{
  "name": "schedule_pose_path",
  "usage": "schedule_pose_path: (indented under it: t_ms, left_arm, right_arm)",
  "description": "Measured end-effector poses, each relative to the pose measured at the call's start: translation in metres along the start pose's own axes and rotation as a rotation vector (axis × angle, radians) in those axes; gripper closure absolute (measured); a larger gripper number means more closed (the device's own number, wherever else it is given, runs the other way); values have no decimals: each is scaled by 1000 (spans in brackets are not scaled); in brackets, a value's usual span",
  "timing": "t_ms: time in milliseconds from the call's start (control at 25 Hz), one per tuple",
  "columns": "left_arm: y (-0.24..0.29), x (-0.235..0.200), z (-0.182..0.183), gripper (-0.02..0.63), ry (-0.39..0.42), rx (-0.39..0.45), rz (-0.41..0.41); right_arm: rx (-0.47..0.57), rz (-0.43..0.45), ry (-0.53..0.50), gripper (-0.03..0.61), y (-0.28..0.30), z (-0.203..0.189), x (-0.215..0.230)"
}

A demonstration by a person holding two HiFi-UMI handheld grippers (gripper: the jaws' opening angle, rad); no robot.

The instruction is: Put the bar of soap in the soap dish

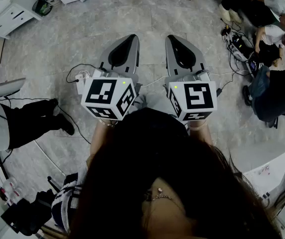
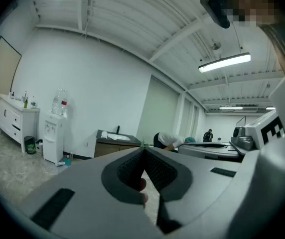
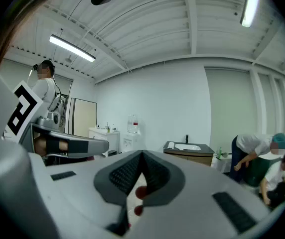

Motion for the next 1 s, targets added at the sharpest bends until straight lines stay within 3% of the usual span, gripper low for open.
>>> schedule_pose_path:
  t_ms: [400,1000]
  left_arm:
    - [11,1,-3,617,16,-36,9]
    - [66,1,-1,617,-16,-47,82]
  right_arm:
    - [-6,1,20,563,2,-5,9]
    - [28,12,44,563,29,-6,73]
Point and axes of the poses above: the fingertips, and each gripper's own axes: y forward along the fingers, x to its right, z out of its top, the point moved 8 cm from there along -y, backward along the fingers, and after that the axes turned 1 degree about y, right-handed, at the moved point
